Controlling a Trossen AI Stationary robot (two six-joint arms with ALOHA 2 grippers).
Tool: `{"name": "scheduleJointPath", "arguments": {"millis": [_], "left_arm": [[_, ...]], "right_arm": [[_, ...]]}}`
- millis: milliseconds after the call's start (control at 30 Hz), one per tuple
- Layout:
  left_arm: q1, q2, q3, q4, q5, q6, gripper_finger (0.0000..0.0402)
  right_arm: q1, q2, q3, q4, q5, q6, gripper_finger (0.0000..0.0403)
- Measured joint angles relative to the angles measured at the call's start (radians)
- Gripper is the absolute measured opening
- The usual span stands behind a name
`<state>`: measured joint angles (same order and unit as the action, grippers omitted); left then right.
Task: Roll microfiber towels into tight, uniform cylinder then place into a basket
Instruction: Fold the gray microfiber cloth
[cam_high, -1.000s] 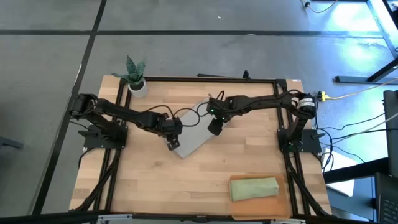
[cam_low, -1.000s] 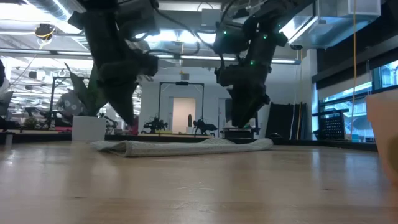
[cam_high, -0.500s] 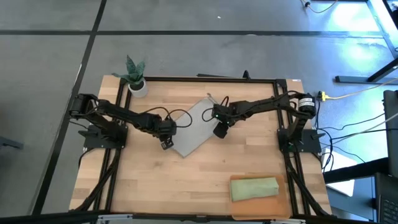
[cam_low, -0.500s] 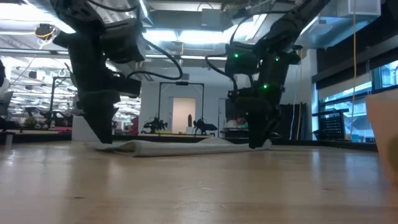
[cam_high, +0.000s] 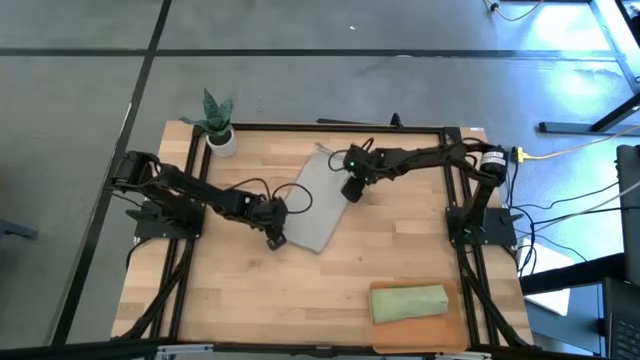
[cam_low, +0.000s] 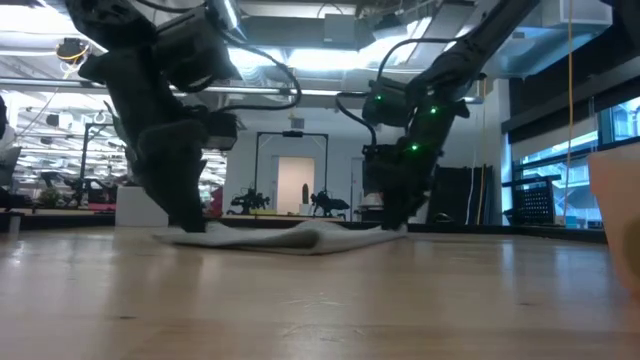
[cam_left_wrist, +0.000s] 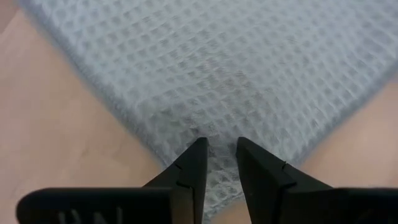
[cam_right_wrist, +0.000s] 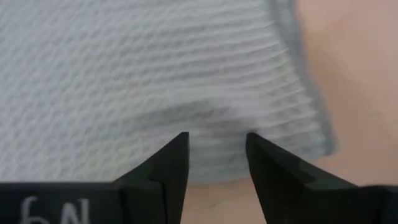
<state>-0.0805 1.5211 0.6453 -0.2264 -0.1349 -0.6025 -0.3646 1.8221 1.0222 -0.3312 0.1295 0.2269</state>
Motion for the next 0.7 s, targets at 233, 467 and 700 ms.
{"name": "scheduleJointPath", "arguments": {"millis": [233, 467, 700], "left_arm": [[-0.010, -0.023, 0.019, 0.009, 0.014, 0.006, 0.0082], [0.013, -0.115, 0.055, -0.081, -0.095, 0.128, 0.0081], [0.026, -0.090, 0.010, -0.074, -0.119, 0.213, 0.0081]], "right_arm": [[-0.013, -0.025, 0.070, -0.066, -0.003, 0.029, 0.0161], [0.099, -0.086, 0.129, -0.126, -0.221, -0.017, 0.0161], [0.276, -0.040, 0.102, -0.035, -0.286, -0.023, 0.0161]]}}
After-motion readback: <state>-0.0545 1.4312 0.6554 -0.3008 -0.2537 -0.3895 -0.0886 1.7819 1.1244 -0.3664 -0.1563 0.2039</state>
